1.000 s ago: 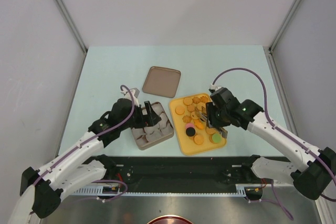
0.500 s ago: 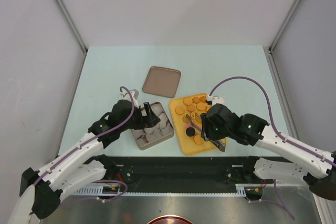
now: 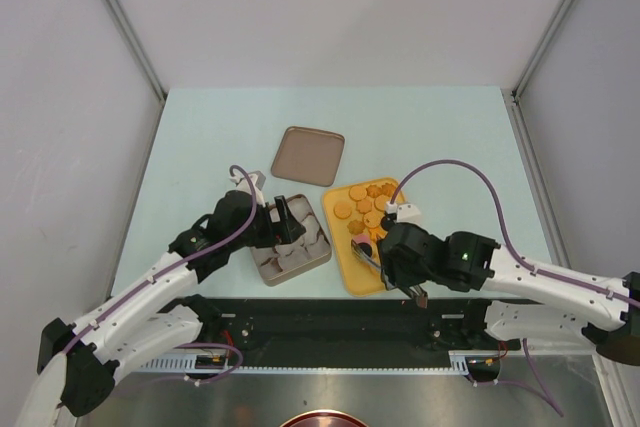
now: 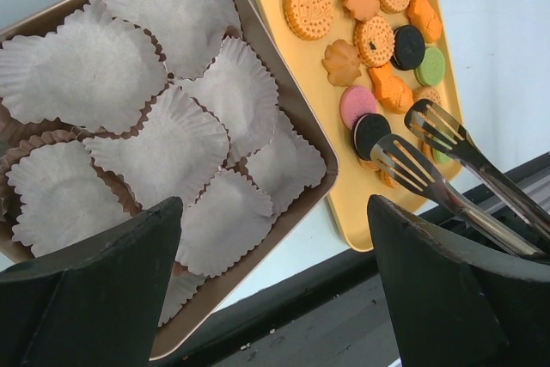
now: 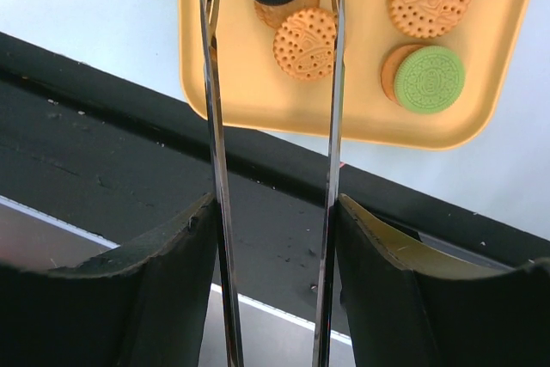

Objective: Pack the cookies

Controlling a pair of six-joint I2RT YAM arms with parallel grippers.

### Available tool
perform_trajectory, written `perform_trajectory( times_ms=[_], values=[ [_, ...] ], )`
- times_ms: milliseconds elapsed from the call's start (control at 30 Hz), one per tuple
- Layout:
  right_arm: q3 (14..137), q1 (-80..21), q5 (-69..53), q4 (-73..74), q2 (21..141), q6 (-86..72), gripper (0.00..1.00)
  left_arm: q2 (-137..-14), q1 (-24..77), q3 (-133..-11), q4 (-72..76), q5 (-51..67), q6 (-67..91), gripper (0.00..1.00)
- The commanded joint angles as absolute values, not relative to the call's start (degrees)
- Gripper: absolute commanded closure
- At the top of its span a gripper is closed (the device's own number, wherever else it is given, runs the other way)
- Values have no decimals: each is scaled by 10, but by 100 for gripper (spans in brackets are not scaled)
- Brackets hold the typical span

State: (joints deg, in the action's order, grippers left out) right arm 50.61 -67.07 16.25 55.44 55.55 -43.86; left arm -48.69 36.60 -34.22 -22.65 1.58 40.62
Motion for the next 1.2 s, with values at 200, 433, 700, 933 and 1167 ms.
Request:
perform_trajectory(
  times_ms=[200, 433, 700, 933, 1167],
  values=[
    [487, -679, 178, 511, 585, -453, 41, -486, 372, -344, -227, 4, 414, 7],
    [490, -679, 174, 490, 606, -446, 43, -487, 372, -342, -227, 3, 412, 7],
    [493, -679, 177, 481, 612, -444, 54, -483, 372, -338, -227, 2, 413, 7],
    [514, -683, 196, 501, 600, -451, 64, -482, 372, -339, -229, 1, 412, 7],
    [605, -688, 237, 557, 601, -429, 66, -471, 372, -358, -245, -19, 406, 6]
  ],
)
